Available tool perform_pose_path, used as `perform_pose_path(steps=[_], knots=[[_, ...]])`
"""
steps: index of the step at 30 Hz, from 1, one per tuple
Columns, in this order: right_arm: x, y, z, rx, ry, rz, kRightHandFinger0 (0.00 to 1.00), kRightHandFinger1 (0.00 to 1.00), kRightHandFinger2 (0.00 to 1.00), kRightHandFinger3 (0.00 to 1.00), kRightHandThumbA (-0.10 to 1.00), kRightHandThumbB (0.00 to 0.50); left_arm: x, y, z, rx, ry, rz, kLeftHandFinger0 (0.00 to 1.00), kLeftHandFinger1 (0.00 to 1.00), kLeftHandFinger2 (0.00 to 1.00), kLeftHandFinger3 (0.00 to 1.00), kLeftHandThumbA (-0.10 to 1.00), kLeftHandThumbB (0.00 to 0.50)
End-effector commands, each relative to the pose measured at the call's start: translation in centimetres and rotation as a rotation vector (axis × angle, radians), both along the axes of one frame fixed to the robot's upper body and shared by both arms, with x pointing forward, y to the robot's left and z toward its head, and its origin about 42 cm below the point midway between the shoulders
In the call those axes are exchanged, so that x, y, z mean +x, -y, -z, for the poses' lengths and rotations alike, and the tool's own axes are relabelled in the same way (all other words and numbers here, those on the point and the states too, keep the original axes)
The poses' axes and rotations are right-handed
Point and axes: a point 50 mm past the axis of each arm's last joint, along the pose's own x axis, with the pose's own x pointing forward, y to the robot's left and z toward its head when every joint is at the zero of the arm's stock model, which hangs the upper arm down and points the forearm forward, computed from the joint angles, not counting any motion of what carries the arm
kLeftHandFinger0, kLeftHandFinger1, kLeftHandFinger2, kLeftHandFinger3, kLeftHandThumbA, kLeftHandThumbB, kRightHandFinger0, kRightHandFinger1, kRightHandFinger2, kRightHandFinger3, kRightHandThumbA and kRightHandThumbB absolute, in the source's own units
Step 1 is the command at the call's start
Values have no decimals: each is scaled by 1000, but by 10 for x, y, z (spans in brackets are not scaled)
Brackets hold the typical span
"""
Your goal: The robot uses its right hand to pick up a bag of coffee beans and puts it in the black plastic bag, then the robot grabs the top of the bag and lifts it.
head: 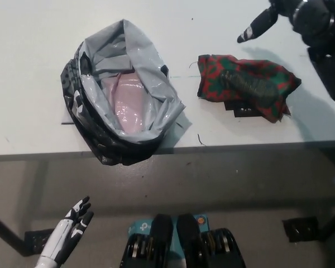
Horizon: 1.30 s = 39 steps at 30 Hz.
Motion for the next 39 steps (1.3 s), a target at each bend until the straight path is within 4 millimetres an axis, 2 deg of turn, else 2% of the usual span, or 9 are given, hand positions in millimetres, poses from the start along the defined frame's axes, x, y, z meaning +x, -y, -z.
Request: perform_pose_path(steps=[1,5,9,14,31,36,37,38,39], knots=[[6,-9,-18,-20,-38,-4,1000,1000,1000,1000,913,487,7,-5,-15,32,70,43,1000,1000,1000,1000,1000,259],[12,-12,-2,13,-96,8,1000,1000,1000,1000,869,500,7,-5,-15,31,74,45,1000,1000,1000,1000,1000,262],[12,-19,22,-68,-142,-14,1000,1000,1000,1000,1000,500,6,-3,-14,29,66,42,1000,1000,1000,1000,1000,255],[11,-26,41,-83,-197,-25,1000,1000,1000,1000,1000,500,4,-4,-14,30,72,42,1000,1000,1000,1000,1000,247],[15,1,90,-240,-277,70,1000,1000,1000,1000,960,500,8,-5,-16,29,84,41,1000,1000,1000,1000,1000,268],[14,9,103,-295,-285,122,1000,1000,1000,1000,874,500,10,-6,-17,30,87,44,1000,1000,1000,1000,1000,277],[14,9,106,-327,-265,138,1000,1000,1000,1000,791,492,10,-6,-16,21,84,44,1000,1000,1000,1000,1000,284],[14,9,107,-321,-259,151,1000,1000,1000,1000,764,498,10,-6,-16,17,82,43,1000,1000,1000,1000,1000,285],[14,8,107,-311,-210,157,1000,1000,1000,1000,618,455,10,-5,-16,17,84,45,1000,1000,1000,1000,1000,286]])
